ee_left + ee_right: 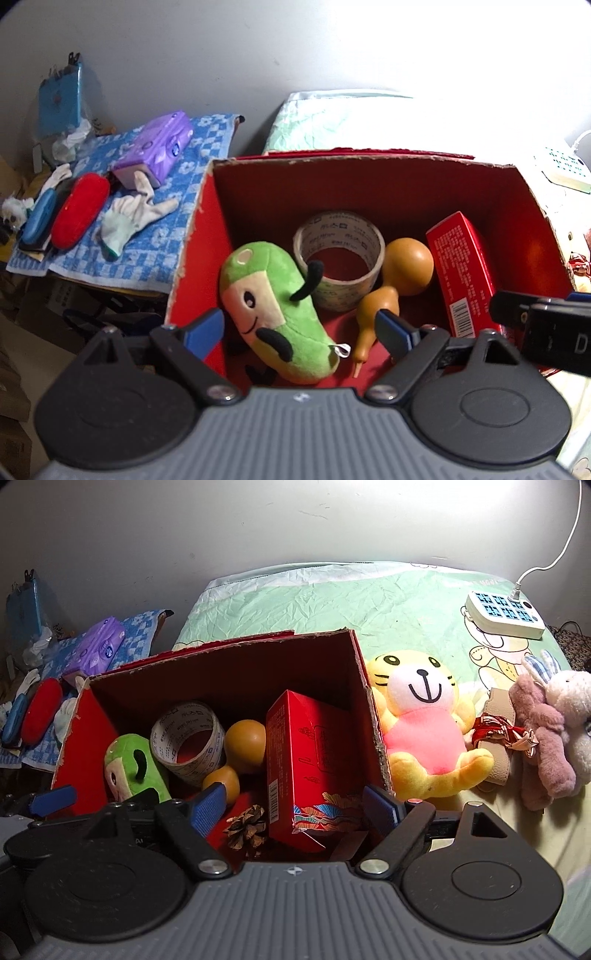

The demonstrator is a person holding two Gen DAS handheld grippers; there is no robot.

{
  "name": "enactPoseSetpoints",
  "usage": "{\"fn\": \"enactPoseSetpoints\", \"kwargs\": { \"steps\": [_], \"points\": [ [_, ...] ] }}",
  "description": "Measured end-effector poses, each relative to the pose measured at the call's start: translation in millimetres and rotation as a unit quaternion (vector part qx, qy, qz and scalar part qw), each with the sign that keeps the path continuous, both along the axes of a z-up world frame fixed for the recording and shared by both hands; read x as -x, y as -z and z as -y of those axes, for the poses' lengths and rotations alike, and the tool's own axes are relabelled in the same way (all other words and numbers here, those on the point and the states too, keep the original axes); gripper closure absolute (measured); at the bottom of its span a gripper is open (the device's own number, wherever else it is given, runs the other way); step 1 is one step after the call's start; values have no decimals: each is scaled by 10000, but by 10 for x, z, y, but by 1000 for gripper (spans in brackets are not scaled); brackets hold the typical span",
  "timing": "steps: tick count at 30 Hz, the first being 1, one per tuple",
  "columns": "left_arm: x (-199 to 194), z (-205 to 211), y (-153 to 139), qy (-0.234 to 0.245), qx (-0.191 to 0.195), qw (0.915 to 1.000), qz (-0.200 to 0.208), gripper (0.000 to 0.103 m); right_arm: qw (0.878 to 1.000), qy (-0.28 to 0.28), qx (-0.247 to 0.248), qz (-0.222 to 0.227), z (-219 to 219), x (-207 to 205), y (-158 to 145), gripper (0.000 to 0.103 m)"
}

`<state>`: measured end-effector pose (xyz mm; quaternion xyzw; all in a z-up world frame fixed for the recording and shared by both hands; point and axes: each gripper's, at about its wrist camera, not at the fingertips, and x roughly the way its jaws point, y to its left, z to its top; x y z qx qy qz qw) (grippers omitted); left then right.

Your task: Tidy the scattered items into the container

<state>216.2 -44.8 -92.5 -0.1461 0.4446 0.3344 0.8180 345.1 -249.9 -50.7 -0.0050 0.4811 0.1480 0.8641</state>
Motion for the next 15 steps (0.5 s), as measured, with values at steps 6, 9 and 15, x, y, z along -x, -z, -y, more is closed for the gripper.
{"fn": "enactPoseSetpoints", "kwargs": {
  "steps": [6, 9, 15],
  "points": [
    [55, 73, -43, -47, -401, 9992, 58, 15, 10000, -28, -13, 33, -1, 78, 30, 20],
    [71, 92, -68, -66, -498, 9987, 66, 15, 10000, -35, -79, 47, 12, 86, 31, 20],
    [104, 49, -109, -296, -390, 9986, 191, 15, 9995, -162, -249, 49, 34, 53, 14, 20]
  ]
}}
